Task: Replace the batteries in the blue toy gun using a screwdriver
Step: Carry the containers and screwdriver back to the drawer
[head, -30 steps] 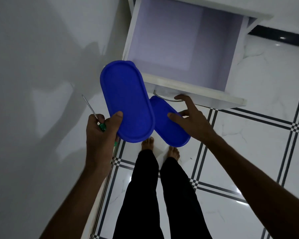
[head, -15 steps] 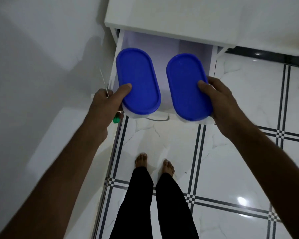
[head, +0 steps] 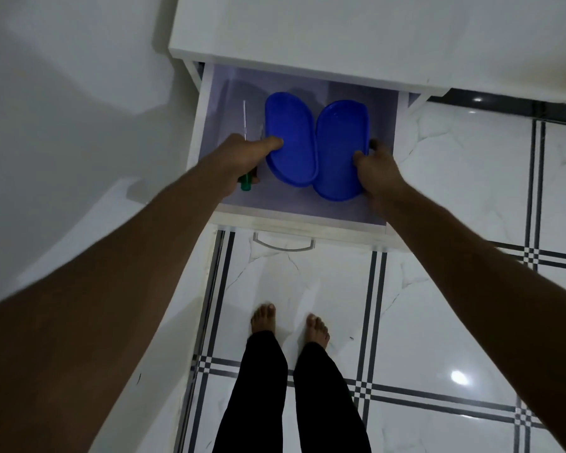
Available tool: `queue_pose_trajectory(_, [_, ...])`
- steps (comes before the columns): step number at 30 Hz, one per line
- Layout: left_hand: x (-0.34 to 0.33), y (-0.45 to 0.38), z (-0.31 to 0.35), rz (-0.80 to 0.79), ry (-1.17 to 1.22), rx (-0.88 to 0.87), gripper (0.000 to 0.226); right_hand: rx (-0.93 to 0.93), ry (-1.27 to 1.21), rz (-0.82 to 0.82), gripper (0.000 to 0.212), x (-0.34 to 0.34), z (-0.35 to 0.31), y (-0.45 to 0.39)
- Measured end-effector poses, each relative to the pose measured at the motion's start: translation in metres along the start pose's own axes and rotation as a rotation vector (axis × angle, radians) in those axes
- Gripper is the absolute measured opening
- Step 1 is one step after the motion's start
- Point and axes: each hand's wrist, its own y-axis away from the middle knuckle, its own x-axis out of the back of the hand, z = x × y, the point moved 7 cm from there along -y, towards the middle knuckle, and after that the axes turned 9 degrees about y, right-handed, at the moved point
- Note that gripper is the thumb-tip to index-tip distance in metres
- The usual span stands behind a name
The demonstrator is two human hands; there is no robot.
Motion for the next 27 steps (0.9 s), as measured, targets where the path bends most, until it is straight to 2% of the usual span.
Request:
queue_pose_trajectory(3, [-0.005, -0.016, 0.000, -0.032, -0.057, -0.007, 0.062, 0.036, 0.048, 0.033, 0.046, 0.001, 0.003, 0.003])
queue_pose_trajectory(7, [-0.004, -0.030, 0.005, -0.050, -0.123, -0.022, 0.066, 0.197, 0.051, 0.132, 0.056, 0.006, -0.007, 0.037])
queue_pose_trajectory(9, [-0.003, -0.033, 0.006, -0.033, -0.123, -0.007, 0.081, 0.257, 0.079, 0.201, 0.054, 0.010, -0.009, 0.065])
queue_pose_trajectory(11, [-0.001, -0.037, 0.001, 0.008, -0.106, 0.031, 0.089, 0.309, 0.064, 0.185, 0.042, 0.006, -0.008, 0.095])
queue_pose_trajectory(13, [0.002, -0.043, -0.005, 0.068, -0.091, 0.055, 0.077, 0.320, 0.010, 0.108, 0.030, -0.001, -0.004, 0.122])
queue_pose_trajectory(15, [0.007, -0.050, -0.010, 0.131, -0.087, 0.040, 0.058, 0.291, -0.059, 0.028, 0.027, -0.011, 0.001, 0.145])
queue_pose_trajectory(18, [0.012, -0.056, -0.013, 0.163, -0.118, 0.006, 0.043, 0.142, -0.191, -0.120, 0.031, -0.034, 0.023, 0.166])
queue_pose_trajectory(22, [0.013, -0.051, -0.010, 0.175, -0.155, -0.074, 0.041, -0.356, -0.410, -0.309, 0.023, -0.076, 0.081, 0.170])
queue_pose_trajectory(24, [0.012, -0.046, -0.006, 0.164, -0.168, -0.141, 0.043, -0.525, -0.585, -0.328, 0.036, -0.091, 0.101, 0.165])
queue_pose_trajectory(26, [0.009, -0.048, -0.007, 0.145, -0.231, -0.173, 0.038, -0.571, -0.746, -0.300, 0.056, -0.097, 0.106, 0.153])
queue_pose_trajectory(27, [0.009, -0.050, -0.008, 0.151, -0.270, -0.160, 0.039, -0.576, -0.817, -0.288, 0.058, -0.099, 0.104, 0.148])
